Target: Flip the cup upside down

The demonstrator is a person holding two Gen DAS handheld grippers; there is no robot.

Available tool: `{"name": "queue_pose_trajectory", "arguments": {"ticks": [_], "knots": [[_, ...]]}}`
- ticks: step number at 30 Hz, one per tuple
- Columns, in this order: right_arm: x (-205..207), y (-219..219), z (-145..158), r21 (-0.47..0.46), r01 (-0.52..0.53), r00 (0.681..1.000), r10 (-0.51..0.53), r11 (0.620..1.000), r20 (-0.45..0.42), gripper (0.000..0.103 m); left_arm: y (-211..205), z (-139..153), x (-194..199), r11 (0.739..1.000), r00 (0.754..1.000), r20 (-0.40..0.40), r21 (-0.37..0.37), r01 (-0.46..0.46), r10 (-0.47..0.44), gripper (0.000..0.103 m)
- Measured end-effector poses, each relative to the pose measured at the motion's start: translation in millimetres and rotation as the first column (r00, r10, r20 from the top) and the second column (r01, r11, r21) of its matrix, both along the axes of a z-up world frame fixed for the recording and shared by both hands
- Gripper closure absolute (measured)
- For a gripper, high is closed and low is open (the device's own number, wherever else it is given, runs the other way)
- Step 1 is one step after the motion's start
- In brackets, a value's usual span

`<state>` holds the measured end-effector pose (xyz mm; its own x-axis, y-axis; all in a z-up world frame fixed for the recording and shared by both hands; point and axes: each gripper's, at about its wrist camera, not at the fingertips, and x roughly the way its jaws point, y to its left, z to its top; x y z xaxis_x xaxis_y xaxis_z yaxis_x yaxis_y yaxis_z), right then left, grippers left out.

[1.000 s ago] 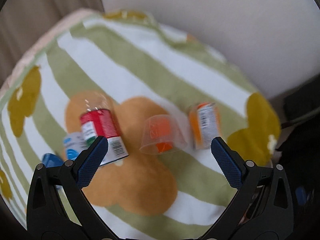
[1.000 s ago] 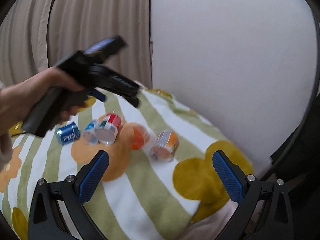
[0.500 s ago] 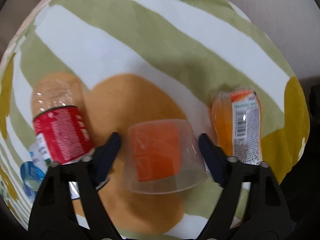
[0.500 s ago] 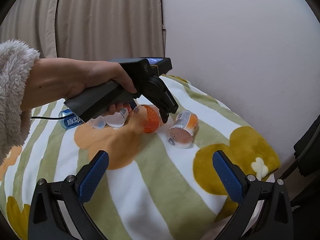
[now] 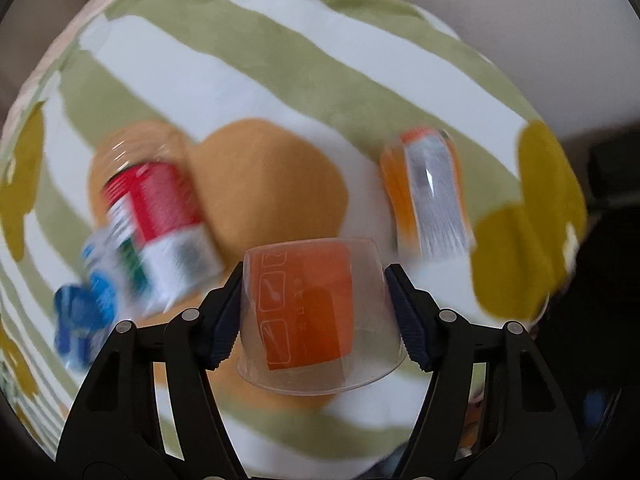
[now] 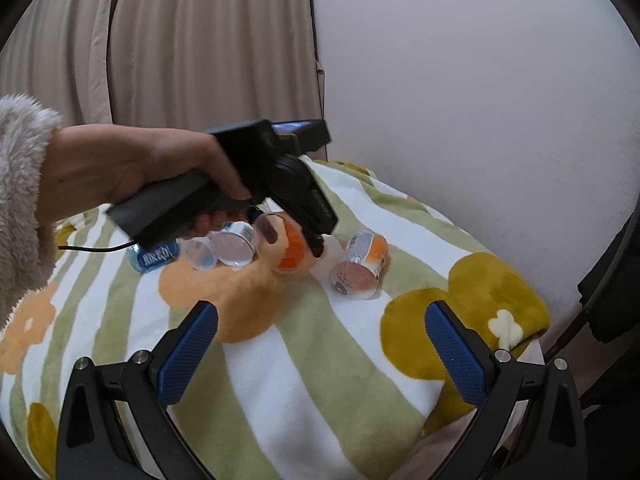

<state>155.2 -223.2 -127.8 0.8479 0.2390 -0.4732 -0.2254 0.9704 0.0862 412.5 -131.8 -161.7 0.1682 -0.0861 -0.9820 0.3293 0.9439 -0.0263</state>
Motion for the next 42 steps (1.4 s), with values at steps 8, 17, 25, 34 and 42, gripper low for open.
{"name": "queue_pose_trajectory", "arguments": {"ticks": [8,17,25,34,42], "knots": [[-34.1,-15.7,25.9,0.112,-0.001,1.000,0.004,0.994,-0.024,0.000,88.6,13.6,-112.7,0.997,0.998,-0.001,-0.044,-0.070,0.070,0.039],[-49.1,6.9,31.7,0.225,-0.025,0.996,0.042,0.974,-0.075,0.000,154.2,-65.0,-141.5,0.950,0.958,-0.119,-0.144,-0.277,0.261,0.038],[-57.7,18.2,34.5,0.193,-0.053,0.995,0.068,0.980,-0.071,0.000,166.7,-70.8,-144.8,0.944,0.949,-0.117,-0.123,-0.306,0.292,0.026],[-56.8,23.9,41.2,0.198,-0.074,0.993,0.091,0.977,-0.076,0.000,182.6,-40.5,-159.5,0.934,0.943,-0.021,-0.132,-0.331,0.331,0.001],[-1.7,51.8,80.8,0.223,-0.221,0.927,0.275,0.949,-0.253,0.000,229.9,59.8,-251.7,0.893,0.842,0.318,-0.266,-0.362,0.436,0.001]]}}
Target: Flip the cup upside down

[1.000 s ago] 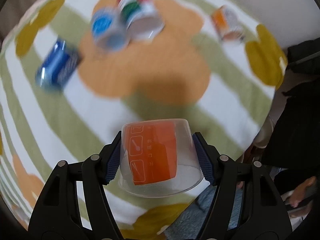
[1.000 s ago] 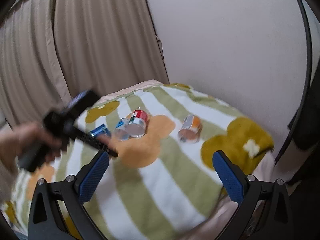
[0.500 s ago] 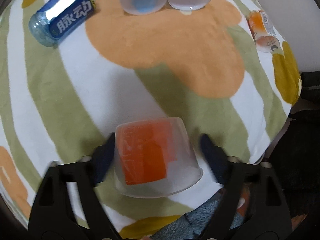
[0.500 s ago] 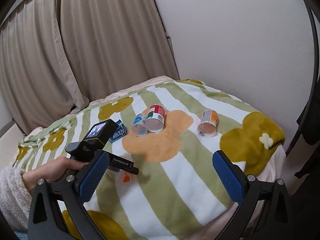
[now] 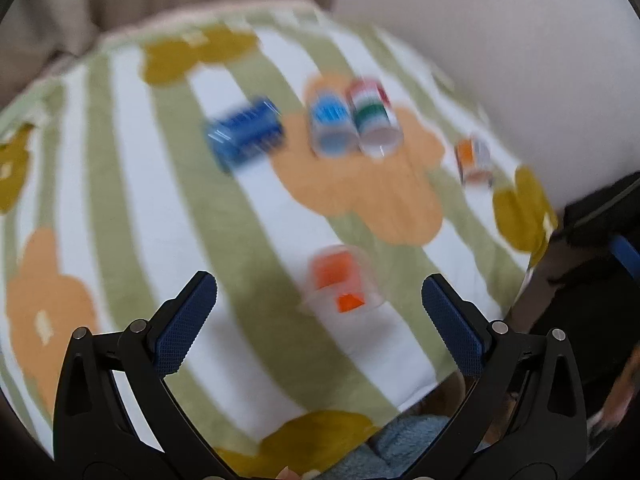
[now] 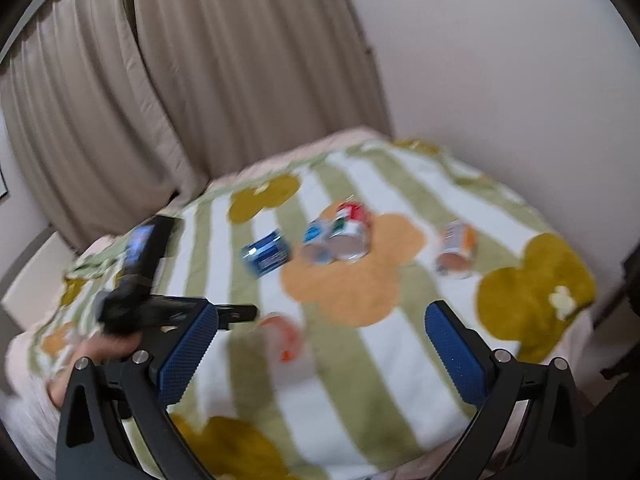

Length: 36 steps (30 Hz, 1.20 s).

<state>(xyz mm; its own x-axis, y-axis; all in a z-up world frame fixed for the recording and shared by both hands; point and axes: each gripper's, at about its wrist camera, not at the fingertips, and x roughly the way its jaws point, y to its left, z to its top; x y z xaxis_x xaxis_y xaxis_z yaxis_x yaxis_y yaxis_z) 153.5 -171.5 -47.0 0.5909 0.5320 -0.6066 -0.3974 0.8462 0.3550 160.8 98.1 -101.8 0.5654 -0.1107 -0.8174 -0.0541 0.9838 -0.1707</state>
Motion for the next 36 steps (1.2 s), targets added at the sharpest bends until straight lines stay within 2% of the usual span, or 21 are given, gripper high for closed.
{"name": "queue_pose_trajectory", "arguments": {"ticks": [2,3,5,6,7,9,12,13,15,17,18,21,22,24,27,31,32,34,36], "knots": [[22.2,16.2,-0.4,0.025,-0.051,0.993,0.054,0.998,-0.105,0.000,14.3,10.3,-31.1,0.998,0.998,0.040,-0.034,-0.053,0.054,0.001],[36.9,25.6,-4.7,0.062,-0.073,0.980,0.083,0.995,-0.179,0.000,22.2,12.6,-45.9,0.993,0.995,0.049,-0.082,-0.084,0.088,0.001],[61.6,45.4,-17.9,0.089,-0.087,0.945,0.111,0.992,-0.307,0.000,46.4,15.7,-78.7,0.963,0.985,0.067,-0.232,-0.139,0.158,0.001],[76.8,60.4,-29.7,0.083,-0.088,0.918,0.113,0.993,-0.381,0.000,56.8,17.0,-89.3,0.944,0.978,0.062,-0.281,-0.176,0.200,0.001],[83.9,69.6,-38.0,0.078,-0.090,0.901,0.115,0.993,-0.418,0.000,61.5,19.0,-91.5,0.935,0.973,0.056,-0.295,-0.197,0.223,0.001],[101.4,92.2,-65.5,0.060,-0.079,0.850,0.099,0.995,-0.517,0.000,67.9,22.7,-102.7,0.929,0.966,0.067,-0.299,-0.219,0.249,0.001],[114.7,118.7,-106.6,0.027,-0.070,0.773,0.071,0.997,-0.631,0.000,67.0,26.2,-116.5,0.945,0.954,0.141,-0.234,-0.228,0.265,0.001],[117.2,125.4,-119.8,0.014,-0.066,0.752,0.059,0.998,-0.656,0.000,67.7,26.5,-118.1,0.948,0.952,0.151,-0.216,-0.233,0.268,0.001],[120.0,130.9,-137.8,-0.014,-0.052,0.733,0.029,0.999,-0.679,0.000,70.0,24.9,-122.1,0.952,0.948,0.164,-0.193,-0.239,0.271,0.001],[124.2,133.9,-145.3,-0.024,-0.052,0.725,0.022,0.998,-0.688,0.008,73.4,20.6,-123.2,0.951,0.944,0.187,-0.200,-0.235,0.273,0.001],[125.8,135.0,-151.0,-0.025,-0.049,0.721,0.018,0.999,-0.693,0.008,75.4,19.5,-125.4,0.950,0.940,0.203,-0.207,-0.234,0.275,0.001],[129.9,137.5,-160.6,-0.027,-0.047,0.724,0.015,0.999,-0.689,0.010,80.4,15.7,-132.0,0.942,0.913,0.283,-0.248,-0.227,0.295,0.001],[131.3,137.6,-162.9,-0.028,-0.048,0.724,0.015,0.998,-0.690,0.012,83.1,14.2,-135.2,0.936,0.897,0.314,-0.264,-0.232,0.311,0.001],[134.4,139.3,-170.6,-0.022,-0.047,0.713,0.018,0.999,-0.701,0.016,85.5,13.3,-137.5,0.934,0.881,0.341,-0.256,-0.249,0.328,0.001],[139.4,144.8,-179.6,-0.017,-0.073,0.702,0.039,0.997,-0.711,0.025,84.5,11.1,-132.7,0.943,0.891,0.328,-0.218,-0.253,0.315,0.001],[138.9,149.7,-183.7,-0.020,-0.117,0.692,0.067,0.993,-0.719,0.042,79.6,5.9,-127.2,0.956,0.906,0.311,-0.163,-0.246,0.286,0.001],[138.4,149.6,-182.2,-0.018,-0.117,0.696,0.069,0.993,-0.715,0.042,78.5,6.1,-126.8,0.958,0.908,0.313,-0.154,-0.242,0.279,0.001],[136.8,146.6,-172.2,-0.025,-0.126,0.732,0.076,0.992,-0.677,0.042,74.6,8.9,-126.9,0.964,0.909,0.323,-0.133,-0.232,0.263,0.001],[132.8,141.8,-155.3,-0.012,-0.144,0.797,0.109,0.989,-0.594,0.042,70.5,11.7,-129.0,0.969,0.909,0.339,-0.116,-0.216,0.243,0.001]]}}
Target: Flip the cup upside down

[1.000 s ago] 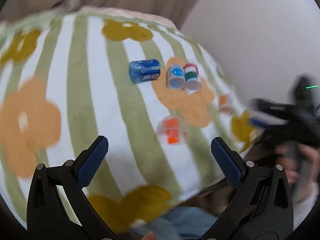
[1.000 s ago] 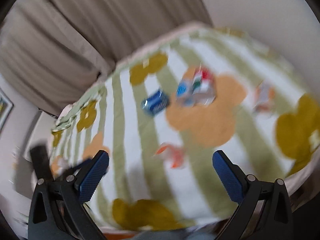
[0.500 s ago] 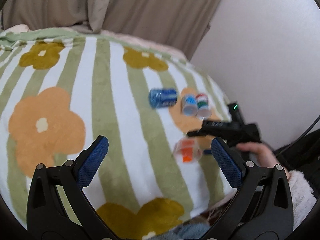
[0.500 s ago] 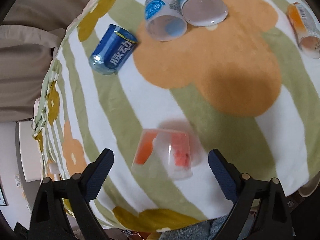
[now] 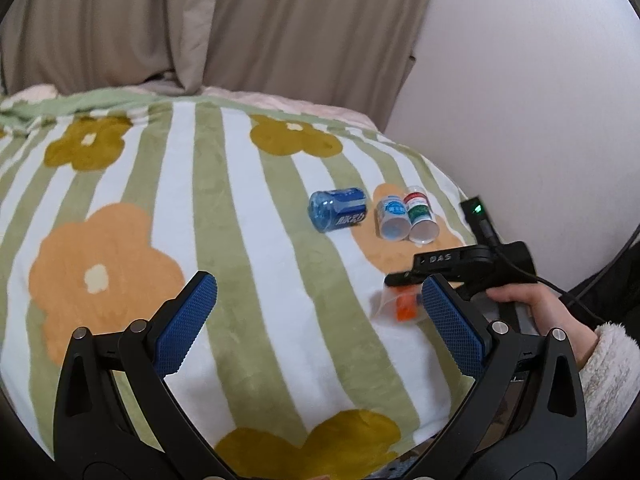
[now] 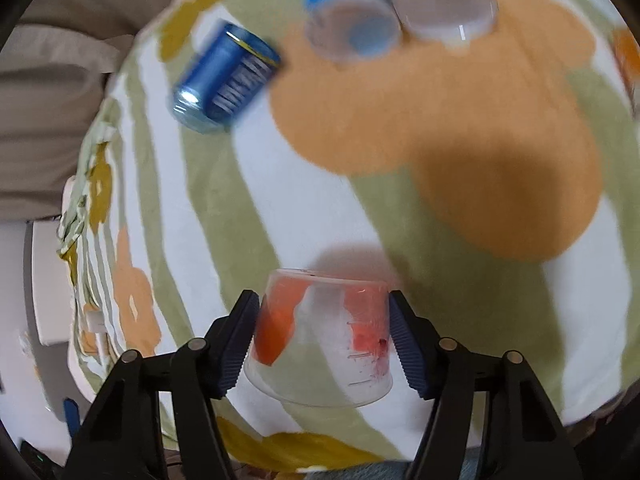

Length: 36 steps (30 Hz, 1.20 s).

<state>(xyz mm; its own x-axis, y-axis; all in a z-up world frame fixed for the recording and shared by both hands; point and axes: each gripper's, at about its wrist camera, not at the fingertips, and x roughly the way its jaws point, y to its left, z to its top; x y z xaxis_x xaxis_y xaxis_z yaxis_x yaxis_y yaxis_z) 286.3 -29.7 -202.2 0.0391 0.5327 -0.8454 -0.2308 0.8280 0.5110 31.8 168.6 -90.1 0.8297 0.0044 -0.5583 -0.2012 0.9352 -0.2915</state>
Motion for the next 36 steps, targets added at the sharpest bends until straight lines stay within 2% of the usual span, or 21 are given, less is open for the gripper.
{"name": "queue_pose_trajectory", "arguments": {"ticks": [2,3,4,5,6,8,10,14,16,18,20,23,27,32,36], "knots": [[-9.2,-7.0,18.5,0.020,-0.031,0.988,0.027,0.999,0.154,0.042,-6.1,3.9,-2.1,0.999,0.999,0.016,0.035,0.029,-0.029,0.001],[-19.4,-10.7,28.7,0.018,-0.060,0.957,0.052,0.998,0.285,0.042,-9.1,5.4,-2.8,0.998,0.999,0.023,0.057,0.032,-0.033,0.001],[-26.4,-12.1,31.4,0.009,-0.076,0.930,0.067,0.997,0.362,0.042,-12.4,6.9,-3.1,0.996,0.999,0.029,0.081,0.033,-0.035,0.001],[-38.8,-13.3,33.6,-0.012,-0.102,0.871,0.095,0.995,0.482,0.042,-14.9,7.4,-2.7,0.995,0.999,0.033,0.094,0.036,-0.040,0.001],[-48.3,-14.3,30.7,-0.016,-0.117,0.824,0.106,0.993,0.556,0.042,-17.6,7.7,-2.1,0.994,0.998,0.036,0.099,0.041,-0.045,0.001],[-59.1,-13.1,20.3,0.014,-0.127,0.774,0.090,0.992,0.627,0.042,-21.8,6.2,1.0,0.995,0.997,0.040,0.086,0.057,-0.061,0.001],[-63.7,-11.8,8.2,0.024,-0.112,0.744,0.068,0.993,0.664,0.042,-26.7,0.9,8.0,0.994,0.996,0.013,0.062,0.088,-0.089,0.001],[-80.7,2.8,-12.8,-0.082,-0.084,0.643,0.117,0.993,0.757,0.042,-35.6,-12.8,17.3,0.993,0.993,-0.046,0.045,0.111,-0.109,0.001],[-88.2,4.4,-19.3,-0.129,-0.089,0.608,0.156,0.988,0.778,0.042,-37.2,-18.1,17.7,0.993,0.992,-0.054,0.028,0.116,-0.115,0.001],[-91.7,0.9,-24.4,-0.137,-0.093,0.599,0.165,0.986,0.784,0.042,-36.9,-21.2,15.2,0.993,0.992,-0.044,-0.003,0.121,-0.121,0.001],[-92.3,-3.5,-26.2,-0.126,-0.093,0.613,0.157,0.988,0.775,0.042,-36.7,-20.4,11.1,0.994,0.993,-0.029,-0.010,0.112,-0.112,0.001],[-94.3,-11.6,-30.0,-0.115,-0.086,0.629,0.144,0.990,0.764,0.042,-39.6,-16.7,6.3,0.995,0.995,-0.013,0.022,0.099,-0.099,0.001],[-98.6,-13.2,-29.9,-0.118,-0.083,0.627,0.144,0.989,0.766,0.042,-46.4,-10.7,1.7,0.992,0.995,0.006,0.069,0.103,-0.104,0.001],[-98.0,-13.2,-31.1,-0.115,-0.085,0.629,0.143,0.990,0.764,0.042,-50.1,-6.8,-1.9,0.990,0.994,0.020,0.092,0.109,-0.111,0.001],[-101.6,-18.0,-29.0,-0.078,-0.076,0.631,0.109,0.994,0.768,0.041,-52.2,-5.9,-4.5,0.989,0.992,0.027,0.090,0.119,-0.121,0.001]]}}
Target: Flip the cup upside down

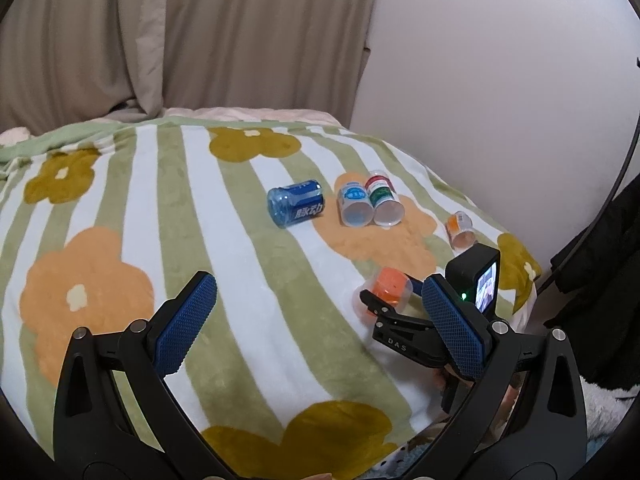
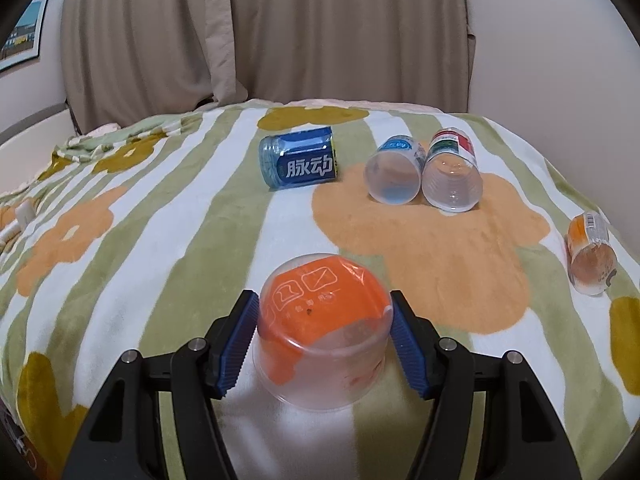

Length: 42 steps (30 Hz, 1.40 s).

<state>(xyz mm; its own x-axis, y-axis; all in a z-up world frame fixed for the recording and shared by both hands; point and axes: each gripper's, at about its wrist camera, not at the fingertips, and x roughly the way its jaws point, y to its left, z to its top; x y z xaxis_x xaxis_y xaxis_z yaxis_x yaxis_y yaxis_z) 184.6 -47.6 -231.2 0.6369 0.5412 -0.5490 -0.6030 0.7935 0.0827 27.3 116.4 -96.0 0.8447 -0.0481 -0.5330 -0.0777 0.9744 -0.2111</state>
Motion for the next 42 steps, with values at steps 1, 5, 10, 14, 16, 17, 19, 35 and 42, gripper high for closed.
{"name": "queue_pose_trajectory", "arguments": {"ticks": [1,5,10,14,16,17,19,35,42], "knots": [[0.0,-0.2,0.8,0.010,0.001,1.000,-0.001,1.000,-0.006,0.041,-1.5,-0.2,-0.8,1.000,1.000,-0.002,0.001,0.010,-0.010,0.001],[-0.4,-2.7,4.5,0.051,-0.004,0.999,0.006,0.999,-0.048,0.010,-6.9,-2.5,-1.2,0.999,0.998,-0.016,-0.011,0.053,-0.054,0.001],[-11.9,-7.8,21.5,0.042,-0.002,1.000,0.001,0.999,0.014,0.000,-11.1,-4.3,-4.2,0.983,0.986,-0.008,-0.073,0.167,-0.168,0.001],[-20.9,-20.9,46.2,0.052,0.001,1.000,-0.002,0.999,0.014,0.001,-12.3,2.7,-13.2,0.985,0.986,0.039,-0.057,0.166,-0.164,0.001],[-28.5,-31.8,64.7,0.061,0.017,1.000,-0.018,0.998,0.025,0.001,-10.8,15.3,-23.4,0.994,0.989,0.101,-0.004,0.107,-0.107,0.001],[-33.7,-38.6,76.6,0.065,0.030,0.999,-0.033,0.997,0.036,0.001,-9.9,22.2,-27.1,0.996,0.987,0.130,0.013,0.091,-0.092,0.001],[-44.7,-51.3,99.6,0.070,0.061,0.996,-0.065,0.996,0.067,0.000,-7.9,39.7,-32.8,0.997,0.982,0.182,0.050,0.050,-0.059,0.001],[-159.8,-134.4,256.1,0.162,0.439,0.822,-0.467,0.884,0.325,0.000,-68.5,139.2,-55.0,0.967,0.927,0.371,0.252,-0.039,-0.059,0.001],[-172.5,-142.7,231.7,0.181,0.474,0.809,-0.507,0.862,0.298,0.000,-69.3,125.6,-66.0,0.972,0.921,0.388,0.228,-0.059,-0.035,0.001]]}}
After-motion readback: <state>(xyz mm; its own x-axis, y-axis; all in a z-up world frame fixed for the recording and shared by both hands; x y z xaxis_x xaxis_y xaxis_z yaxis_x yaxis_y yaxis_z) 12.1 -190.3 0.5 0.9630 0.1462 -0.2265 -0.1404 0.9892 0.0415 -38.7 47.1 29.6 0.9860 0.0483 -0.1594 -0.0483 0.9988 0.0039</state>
